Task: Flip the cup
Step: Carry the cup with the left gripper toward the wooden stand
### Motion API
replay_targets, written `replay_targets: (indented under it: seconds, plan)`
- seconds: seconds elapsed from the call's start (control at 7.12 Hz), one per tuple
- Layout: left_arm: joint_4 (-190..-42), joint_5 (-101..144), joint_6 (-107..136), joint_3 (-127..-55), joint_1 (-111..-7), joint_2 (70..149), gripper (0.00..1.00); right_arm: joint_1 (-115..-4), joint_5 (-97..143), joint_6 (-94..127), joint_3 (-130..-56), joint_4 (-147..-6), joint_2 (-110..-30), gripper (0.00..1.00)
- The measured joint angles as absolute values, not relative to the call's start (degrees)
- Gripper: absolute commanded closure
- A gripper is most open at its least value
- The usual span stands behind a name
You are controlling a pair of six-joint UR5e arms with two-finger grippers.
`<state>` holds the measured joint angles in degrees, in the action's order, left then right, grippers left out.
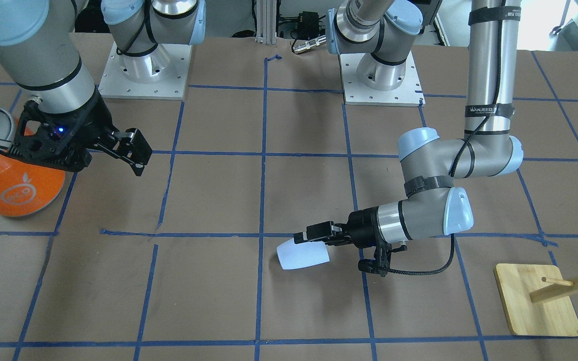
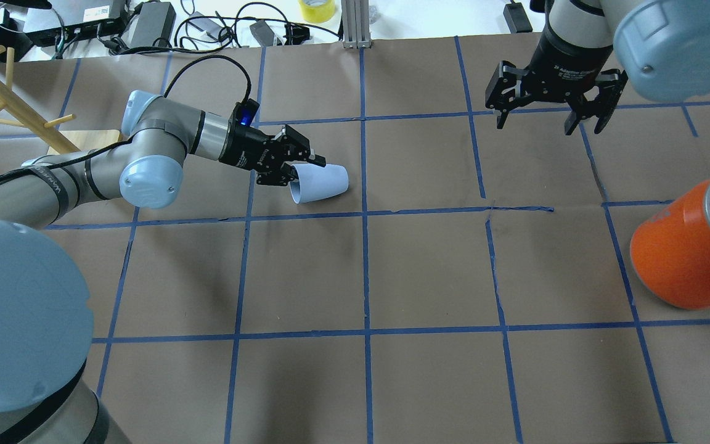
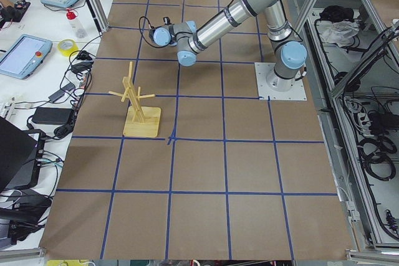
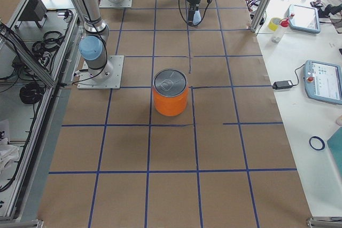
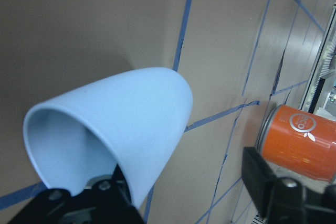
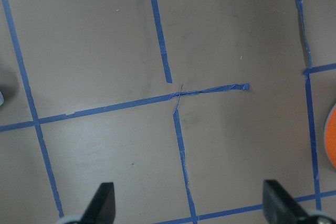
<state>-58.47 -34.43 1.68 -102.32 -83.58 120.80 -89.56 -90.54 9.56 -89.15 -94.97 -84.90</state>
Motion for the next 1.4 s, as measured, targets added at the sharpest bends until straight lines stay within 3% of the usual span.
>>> replay_targets:
  seconds: [0.42,0.84,1.4]
  plan:
    - [-58.0,-35.9,8.7,-99.9,-83.6,119.0,1.0,-89.6,-90.5,9.4,-89.1,-94.6,-85.3,0.0]
    - [-58.5,-58.4,13.4,-91.5,-83.9,116.7,1.0,-89.6,-90.9,9.4,-89.1,-94.6,-85.3,0.0]
    - [-62.0,-90.1,-10.5,-86.3,-84.9,116.6,1.0,-89.6,-90.9,9.4,-89.1,-94.6,-85.3,0.0]
